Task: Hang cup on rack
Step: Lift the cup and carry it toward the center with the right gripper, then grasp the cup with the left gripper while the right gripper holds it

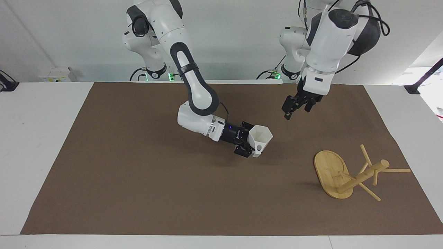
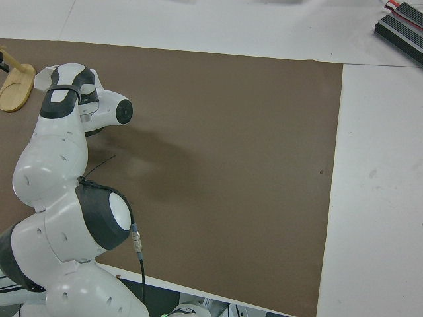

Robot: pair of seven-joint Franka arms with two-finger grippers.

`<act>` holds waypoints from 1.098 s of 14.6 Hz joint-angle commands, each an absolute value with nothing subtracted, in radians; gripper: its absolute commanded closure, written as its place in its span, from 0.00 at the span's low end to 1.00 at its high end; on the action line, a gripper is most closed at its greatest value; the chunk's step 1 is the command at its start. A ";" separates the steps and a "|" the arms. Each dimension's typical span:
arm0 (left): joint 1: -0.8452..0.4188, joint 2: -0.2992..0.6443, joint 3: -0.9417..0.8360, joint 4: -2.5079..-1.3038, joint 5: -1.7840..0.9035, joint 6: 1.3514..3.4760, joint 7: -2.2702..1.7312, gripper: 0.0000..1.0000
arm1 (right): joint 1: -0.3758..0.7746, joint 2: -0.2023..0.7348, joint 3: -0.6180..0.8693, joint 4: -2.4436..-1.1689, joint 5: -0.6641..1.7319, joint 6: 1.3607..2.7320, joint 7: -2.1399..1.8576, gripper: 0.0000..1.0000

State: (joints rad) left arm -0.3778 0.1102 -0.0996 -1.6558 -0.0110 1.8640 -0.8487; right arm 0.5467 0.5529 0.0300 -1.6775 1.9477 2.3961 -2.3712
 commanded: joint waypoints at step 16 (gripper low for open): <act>-0.430 0.227 -0.089 -1.652 -0.008 2.029 -0.853 1.00 | 0.534 0.543 0.026 -1.684 1.976 2.385 -2.405 0.79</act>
State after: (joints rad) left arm -0.4239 0.2372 -0.1026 -1.6219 -0.0123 1.9859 -0.8786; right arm 0.5436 0.5528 0.0242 -1.6762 1.9478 2.3965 -2.3804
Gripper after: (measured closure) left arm 0.758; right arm 0.233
